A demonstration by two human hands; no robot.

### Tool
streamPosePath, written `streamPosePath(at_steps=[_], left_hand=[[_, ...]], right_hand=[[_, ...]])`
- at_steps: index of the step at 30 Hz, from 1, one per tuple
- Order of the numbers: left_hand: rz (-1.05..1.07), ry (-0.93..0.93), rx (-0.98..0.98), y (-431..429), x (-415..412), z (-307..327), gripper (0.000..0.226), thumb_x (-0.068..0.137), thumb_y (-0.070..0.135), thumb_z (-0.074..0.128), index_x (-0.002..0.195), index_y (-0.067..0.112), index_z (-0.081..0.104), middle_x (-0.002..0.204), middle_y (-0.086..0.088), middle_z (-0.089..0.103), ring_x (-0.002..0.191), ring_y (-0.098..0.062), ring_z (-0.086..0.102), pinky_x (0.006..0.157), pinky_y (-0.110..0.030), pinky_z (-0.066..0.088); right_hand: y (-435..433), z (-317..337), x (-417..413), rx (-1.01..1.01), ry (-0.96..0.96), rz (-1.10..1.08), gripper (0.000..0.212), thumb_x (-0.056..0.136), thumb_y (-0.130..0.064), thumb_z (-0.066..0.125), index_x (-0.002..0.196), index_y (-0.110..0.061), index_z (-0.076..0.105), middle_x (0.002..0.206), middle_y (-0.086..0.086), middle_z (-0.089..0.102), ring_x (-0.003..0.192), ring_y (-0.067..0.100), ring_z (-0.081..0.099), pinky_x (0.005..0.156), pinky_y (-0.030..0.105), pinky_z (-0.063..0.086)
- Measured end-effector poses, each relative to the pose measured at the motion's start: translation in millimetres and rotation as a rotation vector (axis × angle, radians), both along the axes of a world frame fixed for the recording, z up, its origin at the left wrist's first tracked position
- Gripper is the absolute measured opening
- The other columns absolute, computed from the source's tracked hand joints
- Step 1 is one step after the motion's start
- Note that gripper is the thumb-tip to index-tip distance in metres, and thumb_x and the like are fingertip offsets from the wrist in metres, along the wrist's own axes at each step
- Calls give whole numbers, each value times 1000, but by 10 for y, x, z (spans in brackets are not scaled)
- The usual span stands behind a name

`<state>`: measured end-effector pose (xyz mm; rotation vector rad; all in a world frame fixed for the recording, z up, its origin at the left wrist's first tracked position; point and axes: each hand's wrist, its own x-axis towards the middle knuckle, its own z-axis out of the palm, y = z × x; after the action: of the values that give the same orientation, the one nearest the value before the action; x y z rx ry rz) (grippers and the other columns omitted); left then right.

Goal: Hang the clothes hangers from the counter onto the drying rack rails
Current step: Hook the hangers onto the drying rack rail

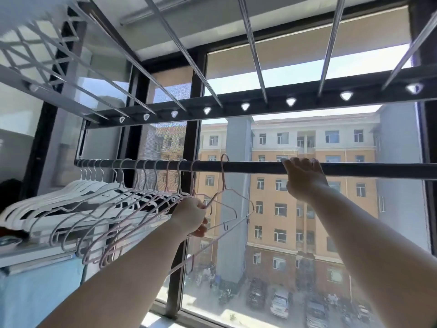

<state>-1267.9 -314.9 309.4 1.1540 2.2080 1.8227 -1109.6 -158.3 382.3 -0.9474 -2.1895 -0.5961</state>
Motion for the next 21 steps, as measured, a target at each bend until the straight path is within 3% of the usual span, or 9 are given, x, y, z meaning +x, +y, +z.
streamPosePath(at_steps=[16,18,21], left_hand=[[77,75,-93,-134,56,-135,24,95,2,37,115,1,51,70,-7,53,48,-14,53,34,-17,46],[85,107,-106,-161,69,-139,26,95,4,37,117,2,50,76,-6,55,54,-15,56,40,-18,48],[186,308,-146,-206,110,-195,27,94,10,41,119,6,52,109,-10,59,90,-20,57,67,-23,46]], right_hand=[[-176,-61,123,-25,0,22,60,94,-14,39,147,-20,11,154,3,12,143,24,7,116,40,2],[-224,-84,149,-26,7,22,59,95,-16,39,147,-20,12,154,3,11,143,24,6,116,39,3],[-272,-173,188,-74,32,44,62,93,-13,41,147,-21,11,155,4,9,143,23,2,116,38,-1]])
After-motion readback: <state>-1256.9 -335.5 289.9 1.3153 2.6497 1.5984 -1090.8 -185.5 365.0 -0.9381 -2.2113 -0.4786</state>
